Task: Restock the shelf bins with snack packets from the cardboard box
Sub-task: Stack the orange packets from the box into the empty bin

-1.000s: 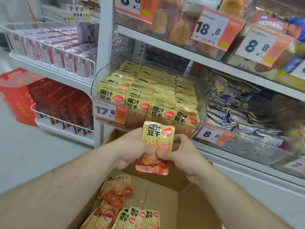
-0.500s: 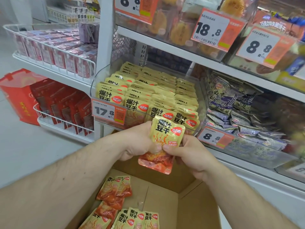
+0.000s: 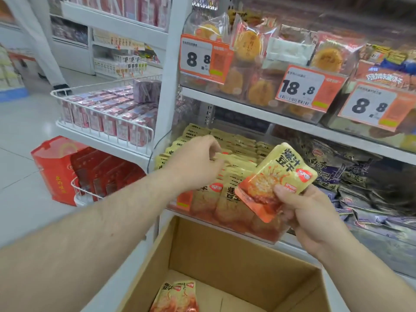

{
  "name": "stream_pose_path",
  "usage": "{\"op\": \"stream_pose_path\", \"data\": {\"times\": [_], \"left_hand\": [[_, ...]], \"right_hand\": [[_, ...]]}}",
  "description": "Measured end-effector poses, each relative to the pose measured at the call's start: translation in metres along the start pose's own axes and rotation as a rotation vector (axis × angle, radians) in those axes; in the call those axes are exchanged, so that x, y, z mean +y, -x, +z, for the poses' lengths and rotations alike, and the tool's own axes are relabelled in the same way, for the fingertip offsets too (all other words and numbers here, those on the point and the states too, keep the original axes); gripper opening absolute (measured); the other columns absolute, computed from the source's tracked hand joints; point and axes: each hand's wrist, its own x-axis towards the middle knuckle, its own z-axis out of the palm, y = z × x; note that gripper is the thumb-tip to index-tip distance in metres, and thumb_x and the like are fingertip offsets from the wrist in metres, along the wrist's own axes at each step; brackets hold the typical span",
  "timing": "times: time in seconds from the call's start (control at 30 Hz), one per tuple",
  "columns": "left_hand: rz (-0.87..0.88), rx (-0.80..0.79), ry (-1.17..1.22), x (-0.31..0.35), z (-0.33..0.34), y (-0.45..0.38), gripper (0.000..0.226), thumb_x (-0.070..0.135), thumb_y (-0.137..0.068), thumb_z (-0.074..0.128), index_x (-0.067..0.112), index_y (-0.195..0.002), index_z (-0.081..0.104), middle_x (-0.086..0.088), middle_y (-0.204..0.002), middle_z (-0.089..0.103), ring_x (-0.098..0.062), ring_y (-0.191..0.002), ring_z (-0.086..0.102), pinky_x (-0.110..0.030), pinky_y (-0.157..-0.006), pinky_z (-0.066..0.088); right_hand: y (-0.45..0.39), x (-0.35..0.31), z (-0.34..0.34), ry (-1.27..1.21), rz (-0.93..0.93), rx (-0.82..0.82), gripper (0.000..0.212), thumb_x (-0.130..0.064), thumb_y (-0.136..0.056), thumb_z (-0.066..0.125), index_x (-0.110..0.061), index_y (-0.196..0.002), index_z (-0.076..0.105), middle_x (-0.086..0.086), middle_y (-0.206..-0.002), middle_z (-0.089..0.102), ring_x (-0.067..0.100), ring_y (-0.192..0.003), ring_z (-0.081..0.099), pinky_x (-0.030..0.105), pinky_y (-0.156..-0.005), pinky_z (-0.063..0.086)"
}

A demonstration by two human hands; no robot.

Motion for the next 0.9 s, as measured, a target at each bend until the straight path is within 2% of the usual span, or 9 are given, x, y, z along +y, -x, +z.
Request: {"op": "stream_pose_path", "data": {"times": [0.07, 0.2, 0.3, 0.4, 0.47, 0.57, 0.7, 0.83, 0.9], "left_hand": [[0.069, -0.014, -0.203, -0.017, -0.007, -0.025, 0.023, 0.030, -0.094, 0.058, 0.023, -0.115, 0.060, 0.004, -0.118, 0.057, -0.017, -0.110, 0.055, -0.034, -0.097, 0.045], [0.079, -0.184, -0.458, -0.038, -0.010, -0.067, 0.039, 0.038, -0.099, 0.050, 0.019, -0.132, 0.054, -0.004, -0.137, 0.051, -0.025, -0.126, 0.049, -0.041, -0.106, 0.041], [0.049, -0.300, -0.517, -0.049, -0.005, -0.093, 0.052, 0.044, -0.101, 0.043, 0.013, -0.143, 0.044, -0.009, -0.148, 0.043, -0.028, -0.134, 0.042, -0.044, -0.111, 0.038], [-0.012, -0.394, -0.567, -0.061, 0.004, -0.114, 0.067, 0.055, -0.099, 0.036, 0.010, -0.149, 0.034, -0.014, -0.155, 0.035, -0.031, -0.142, 0.034, -0.048, -0.115, 0.032], [-0.080, -0.448, -0.596, -0.069, 0.010, -0.122, 0.077, 0.064, -0.097, 0.031, 0.013, -0.154, 0.026, -0.014, -0.160, 0.028, -0.032, -0.146, 0.028, -0.049, -0.118, 0.027], [-0.119, -0.444, -0.579, -0.079, 0.018, -0.126, 0.083, 0.070, -0.093, 0.031, 0.015, -0.155, 0.025, -0.014, -0.160, 0.027, -0.034, -0.145, 0.030, -0.050, -0.117, 0.028], [-0.052, -0.355, -0.603, -0.077, 0.020, -0.125, 0.077, 0.067, -0.094, 0.035, 0.015, -0.152, 0.032, -0.014, -0.157, 0.032, -0.034, -0.141, 0.034, -0.046, -0.116, 0.030], [-0.090, -0.376, -0.558, -0.077, 0.019, -0.129, 0.083, 0.070, -0.090, 0.042, 0.018, -0.154, 0.029, -0.013, -0.158, 0.026, -0.035, -0.142, 0.032, -0.048, -0.116, 0.030], [-0.101, -0.375, -0.577, -0.077, 0.021, -0.132, 0.087, 0.075, -0.087, 0.038, 0.020, -0.155, 0.028, -0.011, -0.160, 0.025, -0.034, -0.143, 0.029, -0.050, -0.117, 0.028]], "right_hand": [[-0.009, -0.007, 0.004, -0.005, -0.059, 0.060, 0.017, -0.002, -0.094, 0.059, -0.015, -0.084, 0.056, -0.012, -0.043, 0.052, 0.006, -0.038, 0.039, 0.029, -0.052, 0.026], [-0.027, -0.010, 0.011, -0.004, -0.198, 0.139, 0.017, -0.003, -0.091, 0.065, -0.017, -0.087, 0.056, -0.015, -0.053, 0.058, -0.001, -0.040, 0.046, 0.024, -0.052, 0.036], [-0.037, -0.004, 0.014, 0.078, -0.327, 0.208, 0.019, -0.002, -0.087, 0.070, -0.016, -0.092, 0.059, -0.009, -0.072, 0.066, -0.006, -0.051, 0.057, 0.017, -0.055, 0.044], [-0.046, 0.005, 0.014, 0.181, -0.401, 0.267, 0.026, -0.001, -0.081, 0.076, -0.014, -0.100, 0.064, -0.007, -0.087, 0.072, -0.004, -0.071, 0.068, 0.022, -0.068, 0.048], [-0.052, 0.010, 0.014, 0.209, -0.398, 0.290, 0.031, -0.002, -0.079, 0.078, -0.013, -0.105, 0.065, -0.008, -0.090, 0.073, -0.002, -0.077, 0.069, 0.023, -0.072, 0.050], [-0.057, 0.016, 0.012, 0.215, -0.372, 0.307, 0.030, -0.005, -0.080, 0.078, -0.013, -0.106, 0.066, -0.008, -0.090, 0.074, 0.002, -0.078, 0.070, 0.026, -0.072, 0.052], [-0.058, 0.019, 0.009, 0.222, -0.363, 0.306, 0.029, -0.006, -0.080, 0.078, -0.014, -0.106, 0.067, -0.009, -0.092, 0.074, 0.000, -0.077, 0.070, 0.027, -0.072, 0.051], [-0.059, 0.018, 0.009, 0.187, -0.322, 0.283, 0.029, -0.005, -0.082, 0.076, -0.013, -0.108, 0.068, -0.005, -0.094, 0.076, 0.005, -0.082, 0.071, 0.028, -0.072, 0.051], [-0.061, 0.015, 0.008, 0.132, -0.285, 0.268, 0.024, -0.004, -0.084, 0.074, -0.015, -0.105, 0.068, -0.005, -0.091, 0.076, 0.006, -0.076, 0.071, 0.029, -0.069, 0.051]]}}
